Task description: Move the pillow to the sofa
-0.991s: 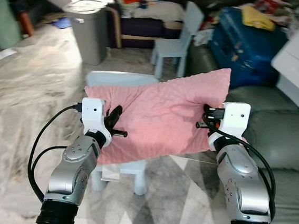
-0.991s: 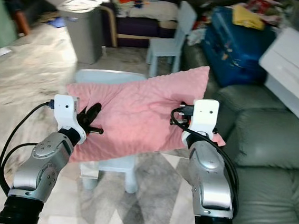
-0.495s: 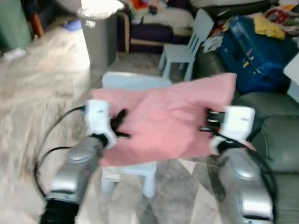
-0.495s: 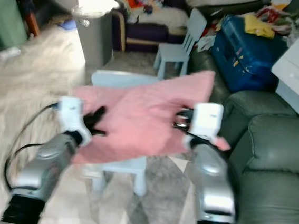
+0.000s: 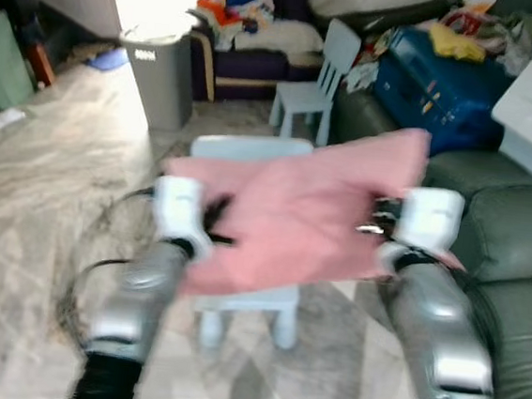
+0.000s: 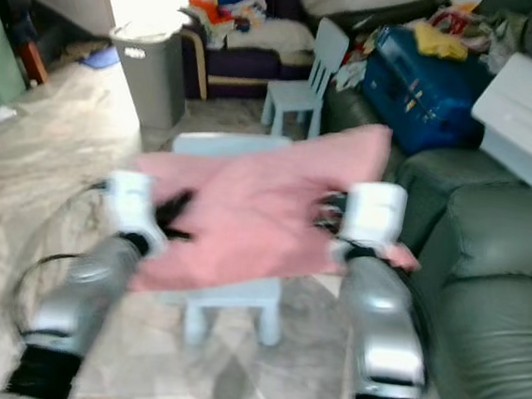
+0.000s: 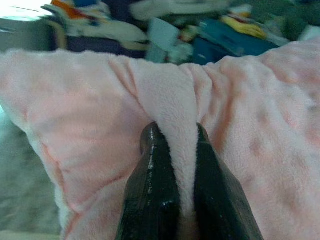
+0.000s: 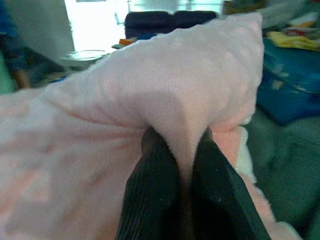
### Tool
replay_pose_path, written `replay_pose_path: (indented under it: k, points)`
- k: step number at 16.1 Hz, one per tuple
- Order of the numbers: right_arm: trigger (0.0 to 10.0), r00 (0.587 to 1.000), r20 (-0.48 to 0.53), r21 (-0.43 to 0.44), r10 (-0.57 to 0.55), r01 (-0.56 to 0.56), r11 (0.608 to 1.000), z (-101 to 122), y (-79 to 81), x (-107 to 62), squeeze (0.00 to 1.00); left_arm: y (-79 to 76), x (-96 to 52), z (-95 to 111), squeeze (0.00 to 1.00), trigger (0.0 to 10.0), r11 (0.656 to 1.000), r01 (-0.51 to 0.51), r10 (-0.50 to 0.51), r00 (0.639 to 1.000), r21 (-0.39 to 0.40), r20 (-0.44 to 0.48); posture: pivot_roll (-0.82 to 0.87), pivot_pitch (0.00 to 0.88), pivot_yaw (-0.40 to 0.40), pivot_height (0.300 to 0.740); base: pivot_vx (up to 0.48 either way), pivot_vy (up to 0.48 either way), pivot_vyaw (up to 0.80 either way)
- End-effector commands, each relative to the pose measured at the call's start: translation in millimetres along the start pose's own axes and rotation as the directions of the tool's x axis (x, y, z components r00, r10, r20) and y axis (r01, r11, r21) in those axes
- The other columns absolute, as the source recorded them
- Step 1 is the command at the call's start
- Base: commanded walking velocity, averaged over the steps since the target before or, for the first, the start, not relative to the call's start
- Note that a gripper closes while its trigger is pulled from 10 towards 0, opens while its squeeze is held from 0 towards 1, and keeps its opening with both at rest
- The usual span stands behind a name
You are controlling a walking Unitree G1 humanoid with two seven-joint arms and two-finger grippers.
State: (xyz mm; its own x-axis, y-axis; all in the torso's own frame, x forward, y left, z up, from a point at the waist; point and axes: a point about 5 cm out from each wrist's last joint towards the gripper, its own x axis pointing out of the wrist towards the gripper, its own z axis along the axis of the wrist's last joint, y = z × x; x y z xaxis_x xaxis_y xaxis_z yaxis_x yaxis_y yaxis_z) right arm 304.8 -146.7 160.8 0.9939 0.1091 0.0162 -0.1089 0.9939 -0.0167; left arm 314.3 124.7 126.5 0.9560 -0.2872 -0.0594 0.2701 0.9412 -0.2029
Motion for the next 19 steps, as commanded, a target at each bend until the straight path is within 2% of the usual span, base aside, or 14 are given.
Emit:
replay_pose_path:
  k: [1, 5, 9, 11, 14, 16, 19]
  points:
    - [10.0, 0.999, 0.027, -0.01, -0.026, 0.026, 1.0, 7.1, -7.5, -1.0, 0.0, -11.2, 2.9, 0.6, 0.0, 10.0, 0.999, 0.047, -0.047, 0.999, 0.001, 0.002, -0.07, 0.0, 0.052, 0.74, 0.0, 0.274, 0.0]
    - [10.0, 0.999, 0.021, -0.006, -0.028, 0.028, 1.0, 6.6, -6.9, -0.7, 0.0, -13.1, 2.9, 1.9, 0.0, 10.0, 0.999, 0.046, -0.047, 0.999, 0.016, 0.015, -0.07, 0.0, 0.052, 0.74, 0.0, 0.0, 0.0]
    - [10.0, 1.0, 0.012, -0.007, -0.028, 0.028, 1.0, 6.1, -6.1, -0.1, 0.0, -13.9, 5.6, 2.9, 0.0, 10.0, 0.999, 0.031, -0.032, 0.999, 0.043, 0.022, -0.07, 0.0, 0.055, 0.74, 0.0, 0.0, -0.79]
    - [10.0, 0.999, 0.012, -0.01, -0.031, 0.031, 0.999, 5.7, -7.0, -0.3, 0.0, -15.1, 5.9, 7.1, 0.0, 10.0, 0.998, 0.052, -0.055, 0.996, 0.045, 0.069, -0.07, 0.0, 0.056, 0.74, 0.0, 0.0, -0.79]
    - [10.0, 0.999, 0.014, -0.013, -0.032, 0.032, 0.999, 6.2, -6.6, -0.1, 0.0, -13.7, 6.0, 6.1, 0.0, 10.0, 0.999, 0.046, -0.048, 0.997, 0.021, 0.058, -0.07, 0.0, 0.056, 0.74, 0.0, 0.0, -0.79]
    - [10.0, 0.999, 0.017, -0.015, -0.03, 0.03, 0.999, 7.1, -7.2, 0.1, 0.0, -14.0, 5.1, 5.0, 0.0, 10.0, 0.997, 0.081, -0.08, 0.996, -0.01, 0.05, -0.07, 0.0, 0.055, 0.74, 0.0, 0.0, -0.78]
    - [10.0, 0.999, 0.019, -0.016, -0.028, 0.028, 0.999, 7.8, -6.8, 0.5, 0.0, -14.6, 4.3, 4.8, 0.0, 10.0, 0.996, 0.09, -0.089, 0.995, -0.01, 0.053, -0.07, 0.0, 0.055, 0.74, 0.0, 0.0, -0.79]
